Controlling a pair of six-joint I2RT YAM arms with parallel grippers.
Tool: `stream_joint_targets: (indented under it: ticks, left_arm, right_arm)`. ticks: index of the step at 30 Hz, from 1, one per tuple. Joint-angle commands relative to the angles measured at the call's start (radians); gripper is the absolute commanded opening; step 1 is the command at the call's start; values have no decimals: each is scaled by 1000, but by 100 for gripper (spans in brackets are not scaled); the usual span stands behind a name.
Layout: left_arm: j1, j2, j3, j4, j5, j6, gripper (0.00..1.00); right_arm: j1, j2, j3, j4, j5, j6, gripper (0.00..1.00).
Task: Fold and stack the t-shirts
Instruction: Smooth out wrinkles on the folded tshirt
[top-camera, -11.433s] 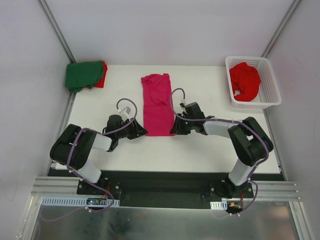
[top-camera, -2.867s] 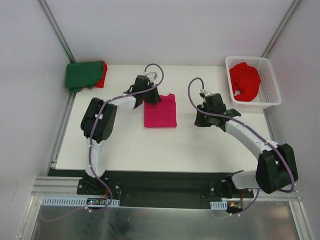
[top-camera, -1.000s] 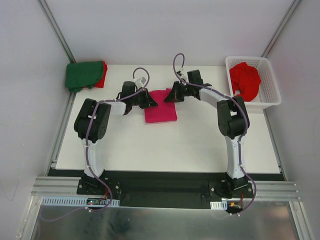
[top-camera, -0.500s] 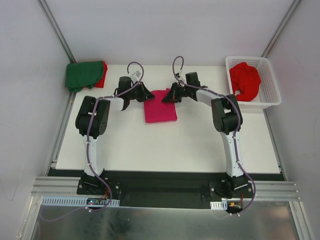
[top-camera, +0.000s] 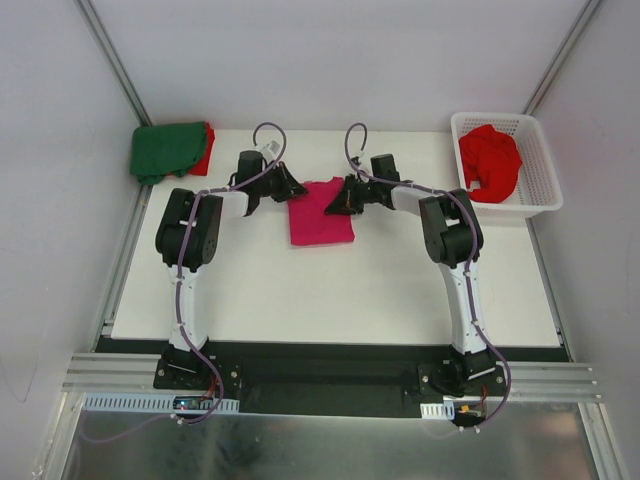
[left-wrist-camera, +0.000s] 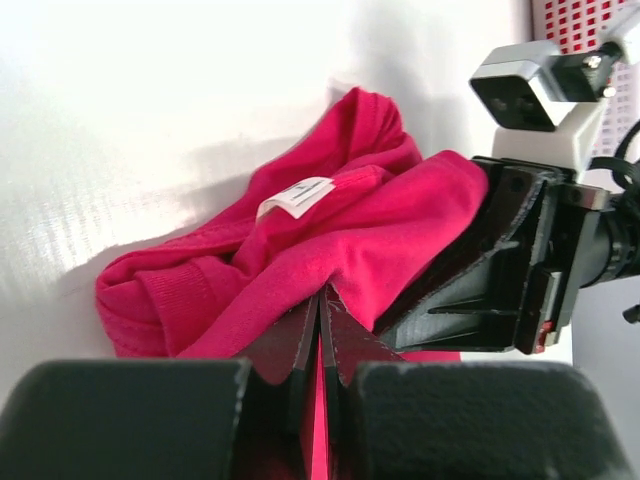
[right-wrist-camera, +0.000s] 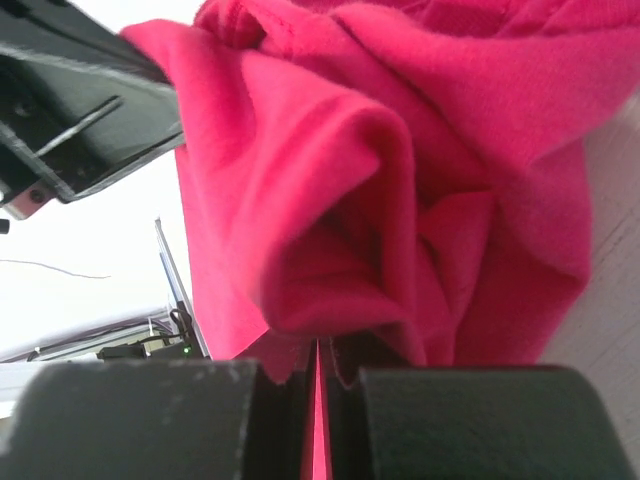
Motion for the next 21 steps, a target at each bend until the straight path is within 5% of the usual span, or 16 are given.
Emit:
stream_joint_targets:
  ticks: [1, 21]
  left_arm:
    - [20, 14, 34, -28, -44, 35, 0]
    - [47, 1, -3, -46, -61, 61, 0]
  right_arm:
    - [-6, -22, -37, 1, 8, -29, 1]
    - [-23, 41, 139, 33, 57, 98, 1]
